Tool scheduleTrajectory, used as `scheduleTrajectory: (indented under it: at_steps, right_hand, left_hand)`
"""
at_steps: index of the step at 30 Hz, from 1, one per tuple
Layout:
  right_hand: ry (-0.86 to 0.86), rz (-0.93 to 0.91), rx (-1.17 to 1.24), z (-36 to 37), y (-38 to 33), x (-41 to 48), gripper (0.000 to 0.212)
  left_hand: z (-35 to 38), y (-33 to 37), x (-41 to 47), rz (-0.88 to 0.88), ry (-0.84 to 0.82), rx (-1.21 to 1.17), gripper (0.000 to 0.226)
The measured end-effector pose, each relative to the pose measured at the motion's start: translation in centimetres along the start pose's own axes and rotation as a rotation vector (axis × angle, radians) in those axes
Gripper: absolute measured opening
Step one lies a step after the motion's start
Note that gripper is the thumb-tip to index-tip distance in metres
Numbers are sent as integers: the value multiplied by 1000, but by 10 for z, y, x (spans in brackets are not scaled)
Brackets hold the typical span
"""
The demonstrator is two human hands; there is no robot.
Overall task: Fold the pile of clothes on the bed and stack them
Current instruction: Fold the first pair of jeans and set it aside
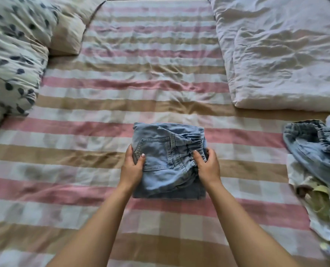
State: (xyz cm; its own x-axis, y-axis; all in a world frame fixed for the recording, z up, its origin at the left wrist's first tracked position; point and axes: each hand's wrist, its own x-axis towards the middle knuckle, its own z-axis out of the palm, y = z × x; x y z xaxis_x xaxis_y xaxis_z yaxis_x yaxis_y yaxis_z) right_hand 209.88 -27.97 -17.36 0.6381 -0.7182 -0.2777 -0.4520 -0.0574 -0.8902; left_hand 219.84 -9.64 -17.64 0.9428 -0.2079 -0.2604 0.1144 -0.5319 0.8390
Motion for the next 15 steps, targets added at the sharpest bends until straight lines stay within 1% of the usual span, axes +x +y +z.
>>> scheduleTrajectory:
  at_steps: [2,5,8,11,13,15]
  right_hand:
    - [1,29,-32,20,9,23,37]
    - [-5,114,-110,35,29,38,46]
    - [28,66,-212,37,40,31,49]
    - [5,24,-334,31,45,14,61]
    - [-32,68,-428,27,48,5,64]
    - [-74,128,-509,25,47,1,63]
  left_hand:
    - [6,-10,26,-13,-18,35,59]
    - [20,-33,40,-36,-55,121,63]
    - [27,-49,31,23,-28,187,67]
    - [27,-57,15,71,18,267,72]
    - [27,-61,4,52,16,379,73]
    - [26,-60,0,-2,-32,556,72]
